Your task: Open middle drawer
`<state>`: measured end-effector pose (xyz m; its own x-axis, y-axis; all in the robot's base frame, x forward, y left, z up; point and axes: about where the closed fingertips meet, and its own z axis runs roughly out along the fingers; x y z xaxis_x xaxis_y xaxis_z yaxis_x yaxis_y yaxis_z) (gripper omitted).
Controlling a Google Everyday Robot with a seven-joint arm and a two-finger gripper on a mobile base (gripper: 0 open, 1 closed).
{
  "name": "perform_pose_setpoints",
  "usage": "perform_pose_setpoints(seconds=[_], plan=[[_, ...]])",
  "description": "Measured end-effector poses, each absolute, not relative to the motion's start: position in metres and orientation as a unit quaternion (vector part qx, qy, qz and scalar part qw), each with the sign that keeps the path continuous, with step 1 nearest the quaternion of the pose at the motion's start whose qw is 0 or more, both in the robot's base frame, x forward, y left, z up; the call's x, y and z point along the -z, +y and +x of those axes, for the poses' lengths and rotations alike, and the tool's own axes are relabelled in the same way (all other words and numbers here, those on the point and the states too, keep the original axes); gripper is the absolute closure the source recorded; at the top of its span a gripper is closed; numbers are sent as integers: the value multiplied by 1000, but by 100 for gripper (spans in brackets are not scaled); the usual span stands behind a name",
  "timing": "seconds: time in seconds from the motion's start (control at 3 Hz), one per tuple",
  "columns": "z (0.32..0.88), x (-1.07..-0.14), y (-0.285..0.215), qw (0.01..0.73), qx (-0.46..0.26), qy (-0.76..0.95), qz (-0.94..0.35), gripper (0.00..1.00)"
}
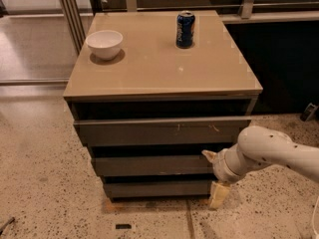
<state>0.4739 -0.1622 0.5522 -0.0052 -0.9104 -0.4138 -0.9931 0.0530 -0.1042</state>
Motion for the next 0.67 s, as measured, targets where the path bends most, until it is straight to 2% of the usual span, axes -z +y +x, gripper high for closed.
perform_pose_setpoints(seconds=[0.33,0.67], plan=[[474,-552,-162,189,-109,700,-679,0],[476,-535,-170,193,-80,685,-698,0]])
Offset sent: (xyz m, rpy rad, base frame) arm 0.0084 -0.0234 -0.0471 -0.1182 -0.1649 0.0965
